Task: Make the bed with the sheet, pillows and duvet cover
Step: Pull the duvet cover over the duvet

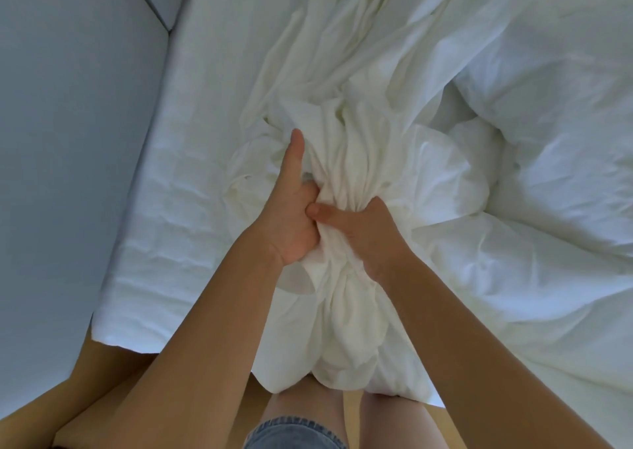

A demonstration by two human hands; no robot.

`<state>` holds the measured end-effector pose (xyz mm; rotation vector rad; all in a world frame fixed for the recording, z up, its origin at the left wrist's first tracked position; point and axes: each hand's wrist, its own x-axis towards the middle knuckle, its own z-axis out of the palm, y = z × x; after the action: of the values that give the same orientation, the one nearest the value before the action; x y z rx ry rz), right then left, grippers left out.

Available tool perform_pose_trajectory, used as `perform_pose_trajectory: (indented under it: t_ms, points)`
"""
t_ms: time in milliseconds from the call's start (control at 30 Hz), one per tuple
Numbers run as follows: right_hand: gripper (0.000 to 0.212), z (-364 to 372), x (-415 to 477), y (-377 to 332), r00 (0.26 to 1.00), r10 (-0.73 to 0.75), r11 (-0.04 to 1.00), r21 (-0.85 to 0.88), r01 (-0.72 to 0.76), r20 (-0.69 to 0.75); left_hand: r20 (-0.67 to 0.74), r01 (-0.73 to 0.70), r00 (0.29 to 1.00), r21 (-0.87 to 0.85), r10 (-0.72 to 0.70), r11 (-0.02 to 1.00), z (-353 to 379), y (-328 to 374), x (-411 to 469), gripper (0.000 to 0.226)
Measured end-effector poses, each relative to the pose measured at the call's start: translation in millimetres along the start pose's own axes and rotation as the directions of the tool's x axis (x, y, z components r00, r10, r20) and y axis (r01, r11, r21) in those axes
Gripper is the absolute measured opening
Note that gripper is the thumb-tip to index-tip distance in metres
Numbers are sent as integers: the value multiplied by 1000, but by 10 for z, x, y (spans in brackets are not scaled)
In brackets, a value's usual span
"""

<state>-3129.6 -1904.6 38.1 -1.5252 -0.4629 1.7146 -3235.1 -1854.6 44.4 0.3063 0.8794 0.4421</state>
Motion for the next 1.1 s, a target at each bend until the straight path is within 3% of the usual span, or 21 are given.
perform_pose_trajectory:
  t_ms: [100,200,267,333,400,533,667,767,933,1033,1100]
  points:
    - [41,-94,30,11,998,23,999,49,-20,-54,-13,-40,999,-84,39,996,-43,-42,-45,72]
    - [33,-243,49,35,990,143,933,332,-135,1,-223,-127,970,-121,97,985,-130,-153,-17,35]
    - [32,-308,50,61,982,158,875,446,-188,104,-478,-180,861,37,176,983,-138,-261,18,16]
    - [28,-349,57,89,978,116,855,483,-187,172,-562,-126,768,336,306,933,-140,-355,54,20]
    - [31,-382,65,97,978,85,853,493,-170,190,-542,-85,779,409,317,909,-140,-373,64,28]
    - [35,-371,92,87,973,68,875,455,-165,222,-428,-29,888,316,170,948,-182,-261,41,20]
    - [29,-326,150,66,968,119,918,346,-192,222,-428,-62,854,481,296,875,-148,-199,93,3]
    - [30,-320,169,37,963,131,946,261,-193,237,-398,-59,872,491,284,869,-60,-154,133,12]
    - [31,-278,139,37,953,65,922,348,-171,295,-408,-13,892,411,196,912,-4,-159,147,35]
    - [40,-285,146,79,960,71,904,390,-176,270,-452,-7,871,380,192,925,-29,-199,130,28]
    - [40,-304,166,101,968,95,906,382,-181,233,-509,2,854,207,106,978,-92,-215,95,20]
